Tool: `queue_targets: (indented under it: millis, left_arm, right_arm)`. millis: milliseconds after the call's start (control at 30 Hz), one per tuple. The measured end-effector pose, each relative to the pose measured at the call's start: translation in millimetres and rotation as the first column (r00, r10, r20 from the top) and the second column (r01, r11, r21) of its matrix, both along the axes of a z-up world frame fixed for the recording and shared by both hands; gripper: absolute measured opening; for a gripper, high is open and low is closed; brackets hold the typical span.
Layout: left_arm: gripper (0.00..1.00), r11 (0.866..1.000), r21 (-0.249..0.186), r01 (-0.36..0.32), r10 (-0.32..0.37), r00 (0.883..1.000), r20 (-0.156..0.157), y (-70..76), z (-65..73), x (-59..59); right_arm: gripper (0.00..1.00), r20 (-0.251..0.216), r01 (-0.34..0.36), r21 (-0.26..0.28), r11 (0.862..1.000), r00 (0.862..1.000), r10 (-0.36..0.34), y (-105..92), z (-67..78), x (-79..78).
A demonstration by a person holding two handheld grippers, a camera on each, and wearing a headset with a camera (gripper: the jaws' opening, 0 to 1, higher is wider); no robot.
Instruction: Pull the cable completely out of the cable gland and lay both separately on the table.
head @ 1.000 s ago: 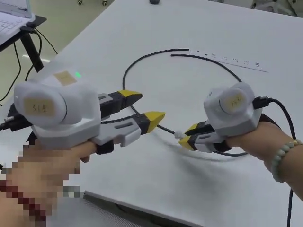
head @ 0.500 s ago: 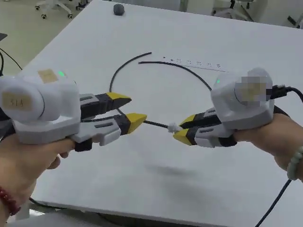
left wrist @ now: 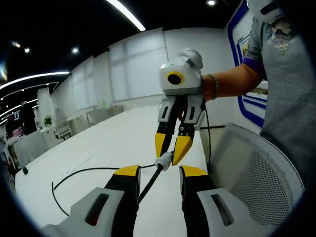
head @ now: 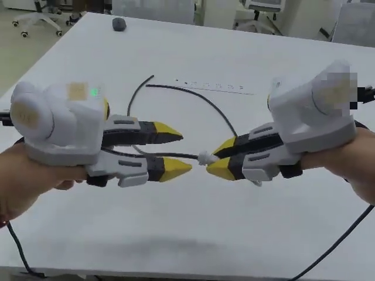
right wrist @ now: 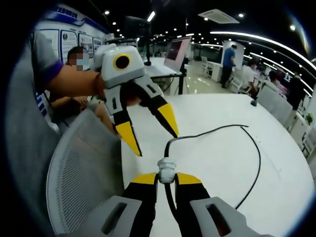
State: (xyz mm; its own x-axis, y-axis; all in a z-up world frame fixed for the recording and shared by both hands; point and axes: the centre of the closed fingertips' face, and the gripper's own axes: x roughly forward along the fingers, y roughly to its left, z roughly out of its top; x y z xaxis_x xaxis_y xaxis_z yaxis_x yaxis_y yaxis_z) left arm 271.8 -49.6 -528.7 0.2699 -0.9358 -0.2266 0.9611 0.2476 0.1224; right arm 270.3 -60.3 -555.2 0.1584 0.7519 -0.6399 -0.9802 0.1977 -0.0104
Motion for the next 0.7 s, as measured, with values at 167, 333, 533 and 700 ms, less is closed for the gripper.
queue_targets:
  millis: [167, 333, 533, 700]
  left_arm:
    - [0.34, 0.991, -0.020, 0.135, -0.134, 0.990, 0.034, -7.3, 7.2, -13.3]
    - [0.31, 0.983, -0.051, 0.177, -0.177, 0.984, 0.013, -3.6, 8.9, -18.9]
    - [0.31, 0.974, -0.072, 0.214, -0.213, 0.977, 0.021, -4.8, 13.8, -22.7]
    - [0.28, 0.968, -0.074, 0.238, -0.237, 0.971, 0.021, -4.1, 12.8, -25.5]
  right_arm:
    - [0.08, -0.042, -0.050, 0.031, 0.998, 0.998, 0.051, 5.2, 6.6, -12.1]
    - [0.08, -0.088, -0.081, 0.074, 0.994, 0.992, 0.088, 7.3, 14.5, -19.8]
    - [0.08, -0.112, -0.115, 0.107, 0.988, 0.986, 0.127, 13.4, 21.4, -24.9]
    - [0.08, -0.129, -0.146, 0.117, 0.982, 0.979, 0.161, 19.9, 23.1, -29.9]
